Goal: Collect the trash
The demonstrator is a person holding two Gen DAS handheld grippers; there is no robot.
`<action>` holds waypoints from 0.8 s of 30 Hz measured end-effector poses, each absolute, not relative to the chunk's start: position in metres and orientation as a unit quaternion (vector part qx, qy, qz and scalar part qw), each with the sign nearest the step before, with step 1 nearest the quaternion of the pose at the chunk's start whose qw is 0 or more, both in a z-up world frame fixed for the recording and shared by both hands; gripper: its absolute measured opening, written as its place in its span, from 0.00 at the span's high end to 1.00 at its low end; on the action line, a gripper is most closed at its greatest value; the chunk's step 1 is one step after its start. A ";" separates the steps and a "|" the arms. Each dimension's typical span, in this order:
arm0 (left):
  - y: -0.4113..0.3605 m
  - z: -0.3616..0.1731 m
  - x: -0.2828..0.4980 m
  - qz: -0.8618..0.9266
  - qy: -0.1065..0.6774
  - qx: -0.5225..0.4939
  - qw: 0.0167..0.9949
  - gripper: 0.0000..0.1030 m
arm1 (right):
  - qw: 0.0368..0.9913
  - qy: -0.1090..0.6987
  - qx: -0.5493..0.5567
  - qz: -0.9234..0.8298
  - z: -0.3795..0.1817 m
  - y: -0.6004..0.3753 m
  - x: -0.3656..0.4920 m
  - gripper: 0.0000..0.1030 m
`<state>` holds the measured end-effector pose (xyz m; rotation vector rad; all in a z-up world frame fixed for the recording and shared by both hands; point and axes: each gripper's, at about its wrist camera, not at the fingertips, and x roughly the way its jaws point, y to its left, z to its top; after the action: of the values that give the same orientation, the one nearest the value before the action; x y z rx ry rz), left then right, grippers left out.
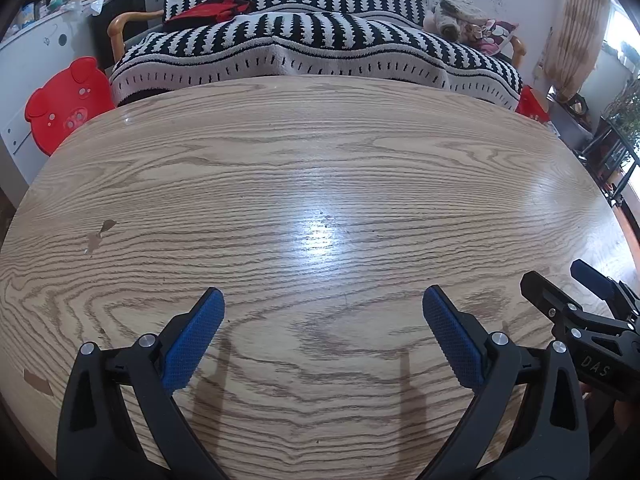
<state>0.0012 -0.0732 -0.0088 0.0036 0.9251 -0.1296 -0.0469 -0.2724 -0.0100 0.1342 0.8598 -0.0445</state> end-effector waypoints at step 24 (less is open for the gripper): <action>-0.078 -0.015 0.001 -0.060 0.458 -0.006 0.887 0.06 | 0.906 0.418 0.065 -0.021 -0.012 -0.277 -0.049 0.07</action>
<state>0.0008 -0.0775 -0.0151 -0.0130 0.9523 -0.1238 -0.0490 -0.2772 -0.0116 0.1342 0.8628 -0.0442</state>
